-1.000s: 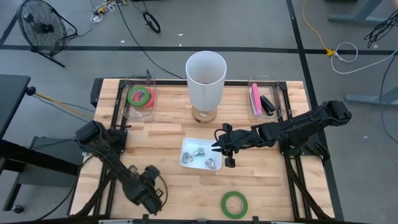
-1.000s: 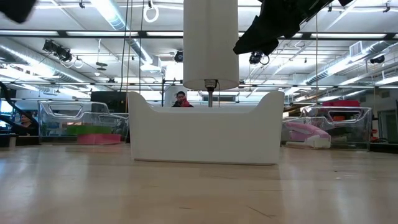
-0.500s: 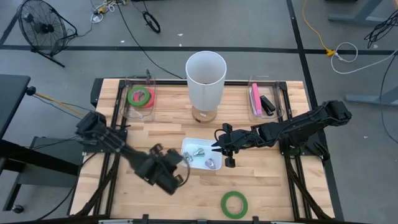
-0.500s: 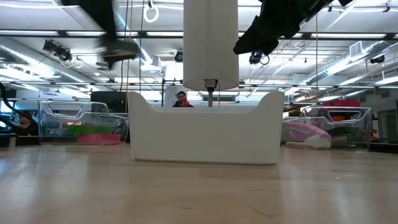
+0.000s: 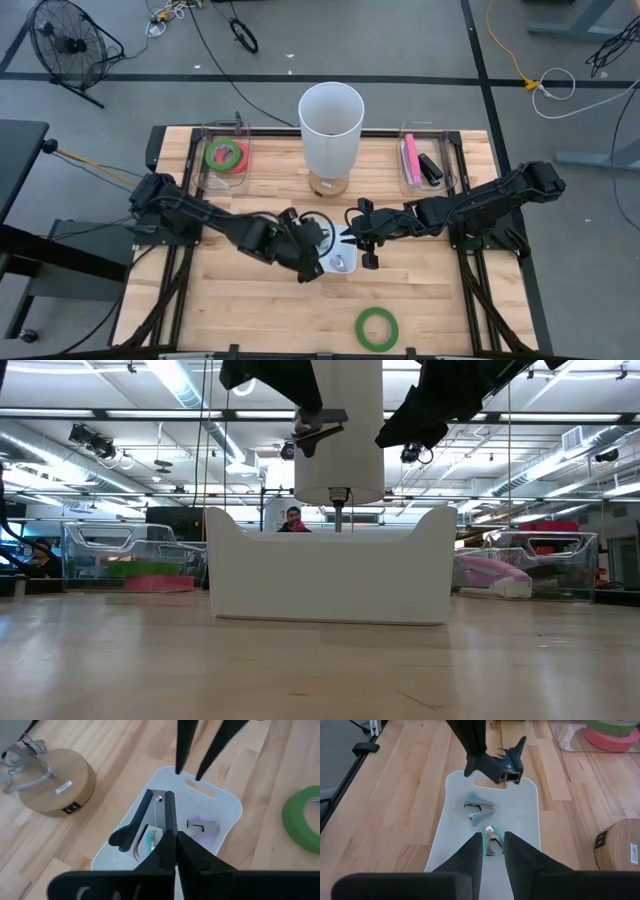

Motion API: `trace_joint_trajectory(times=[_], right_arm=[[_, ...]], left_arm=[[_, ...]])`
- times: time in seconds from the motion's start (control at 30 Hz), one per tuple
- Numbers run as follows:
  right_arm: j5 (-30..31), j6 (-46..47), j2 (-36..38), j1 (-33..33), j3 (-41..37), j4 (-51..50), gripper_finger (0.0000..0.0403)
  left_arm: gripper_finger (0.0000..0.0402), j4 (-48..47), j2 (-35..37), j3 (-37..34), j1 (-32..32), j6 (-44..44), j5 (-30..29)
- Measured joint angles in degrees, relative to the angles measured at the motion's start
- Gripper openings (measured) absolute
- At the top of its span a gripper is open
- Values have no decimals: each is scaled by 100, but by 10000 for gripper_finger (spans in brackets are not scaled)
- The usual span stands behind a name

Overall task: Pick and place Stapler, Stapler remover, tape
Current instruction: Put the black stapler remover into the white bin, then put the green tape into the left transparent bin

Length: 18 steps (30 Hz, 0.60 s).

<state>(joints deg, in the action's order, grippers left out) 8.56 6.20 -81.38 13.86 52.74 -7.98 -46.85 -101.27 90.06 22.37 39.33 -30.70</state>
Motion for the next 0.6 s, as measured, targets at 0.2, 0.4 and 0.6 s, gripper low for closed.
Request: trace_joint_trajectory(times=[0.2, 0.4, 0.6], right_arm=[[0, 2, 0, 0, -1, -3, 81], [0, 4, 0, 1, -1, -5, 81], [0, 15, 0, 0, 0, -24, 81]], left_arm=[[10, -9, 0, 0, -74, -50, 133], [47, -9, 0, 0, -73, -297, 79], [66, -11, 0, 0, -72, -525, -324]])
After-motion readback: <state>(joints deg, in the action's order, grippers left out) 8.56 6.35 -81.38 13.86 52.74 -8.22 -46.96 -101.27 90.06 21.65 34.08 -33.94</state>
